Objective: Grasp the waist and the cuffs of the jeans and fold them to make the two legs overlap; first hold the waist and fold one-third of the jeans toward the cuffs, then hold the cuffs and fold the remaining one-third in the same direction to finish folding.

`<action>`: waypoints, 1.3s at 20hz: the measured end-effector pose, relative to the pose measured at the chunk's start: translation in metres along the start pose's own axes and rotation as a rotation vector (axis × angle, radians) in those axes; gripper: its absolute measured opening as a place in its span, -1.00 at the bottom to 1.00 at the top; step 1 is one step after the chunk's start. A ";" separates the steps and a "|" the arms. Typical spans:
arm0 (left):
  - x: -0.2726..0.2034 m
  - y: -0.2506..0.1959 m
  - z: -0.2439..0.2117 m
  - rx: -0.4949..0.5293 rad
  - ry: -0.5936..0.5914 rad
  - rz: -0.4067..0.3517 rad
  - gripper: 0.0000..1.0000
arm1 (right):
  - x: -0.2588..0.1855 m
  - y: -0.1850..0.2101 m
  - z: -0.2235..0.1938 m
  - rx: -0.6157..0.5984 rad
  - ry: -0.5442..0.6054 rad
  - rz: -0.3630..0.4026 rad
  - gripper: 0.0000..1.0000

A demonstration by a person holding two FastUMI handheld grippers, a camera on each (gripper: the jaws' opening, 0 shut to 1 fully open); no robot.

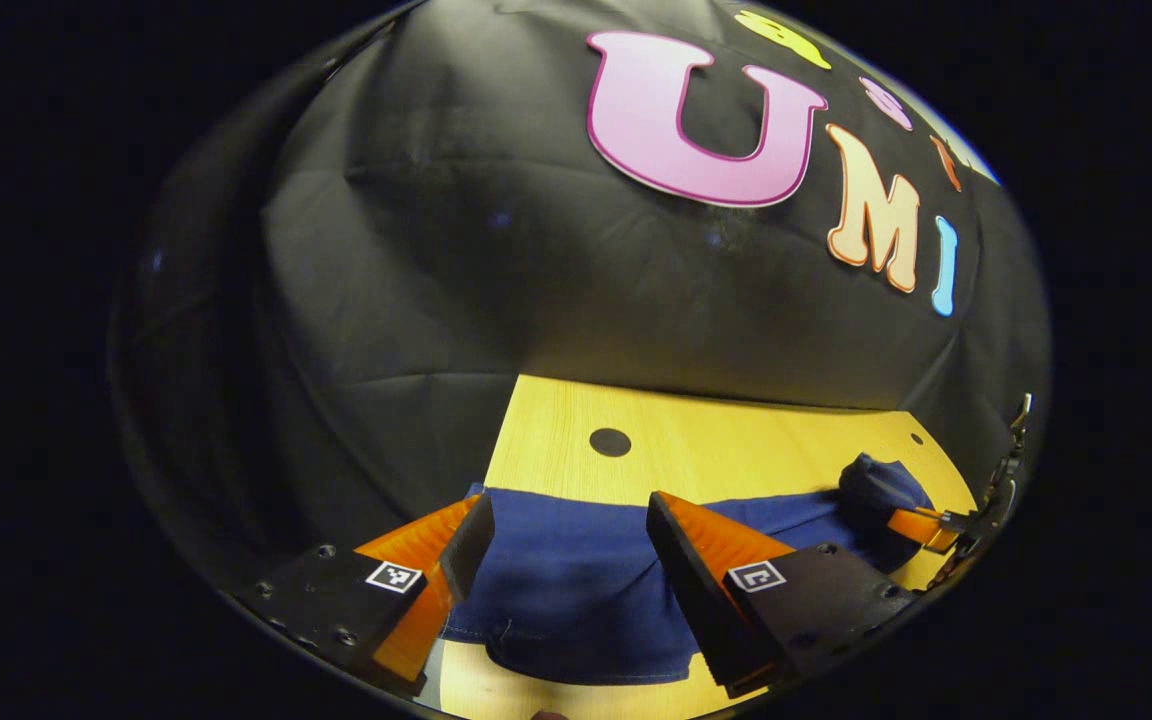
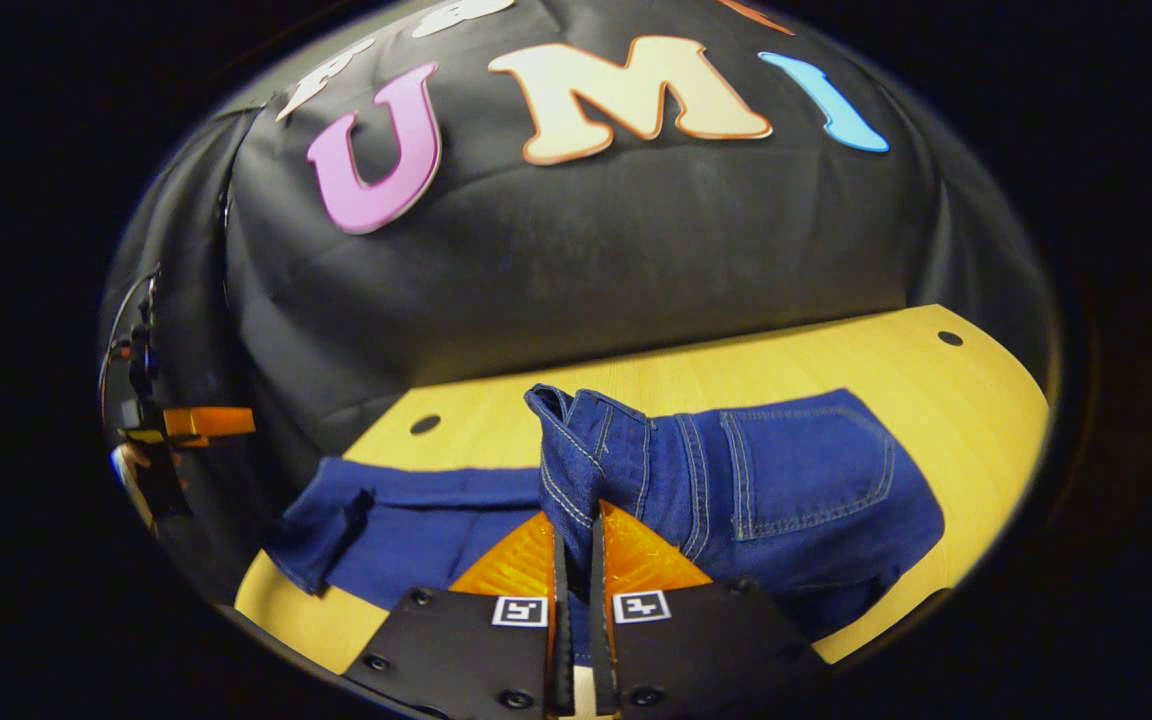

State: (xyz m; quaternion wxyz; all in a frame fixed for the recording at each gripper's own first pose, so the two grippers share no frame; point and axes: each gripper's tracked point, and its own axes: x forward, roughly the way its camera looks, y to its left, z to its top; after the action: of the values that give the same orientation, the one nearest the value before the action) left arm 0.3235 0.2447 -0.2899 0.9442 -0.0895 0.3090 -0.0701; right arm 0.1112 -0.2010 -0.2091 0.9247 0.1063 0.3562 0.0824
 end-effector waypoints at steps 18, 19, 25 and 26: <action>0.028 0.043 -0.140 0.145 0.273 0.049 0.94 | -0.041 -0.004 0.056 0.029 -0.081 -0.014 0.86; 0.029 0.046 -0.143 0.140 0.272 0.058 0.92 | -0.041 -0.006 0.056 0.030 -0.079 -0.019 0.95; 0.029 0.034 -0.137 0.037 0.221 -0.003 -0.54 | -0.045 -0.014 0.057 0.031 -0.076 -0.022 0.95; 0.028 0.034 -0.132 0.013 0.206 0.003 -0.95 | -0.045 -0.015 0.057 0.035 -0.076 -0.023 0.95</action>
State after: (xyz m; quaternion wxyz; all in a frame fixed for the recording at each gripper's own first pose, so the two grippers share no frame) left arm 0.2700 0.2554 -0.4182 0.9081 -0.0752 0.4042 -0.0795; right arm 0.1181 -0.2338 -0.1431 0.9364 0.1213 0.3236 0.0615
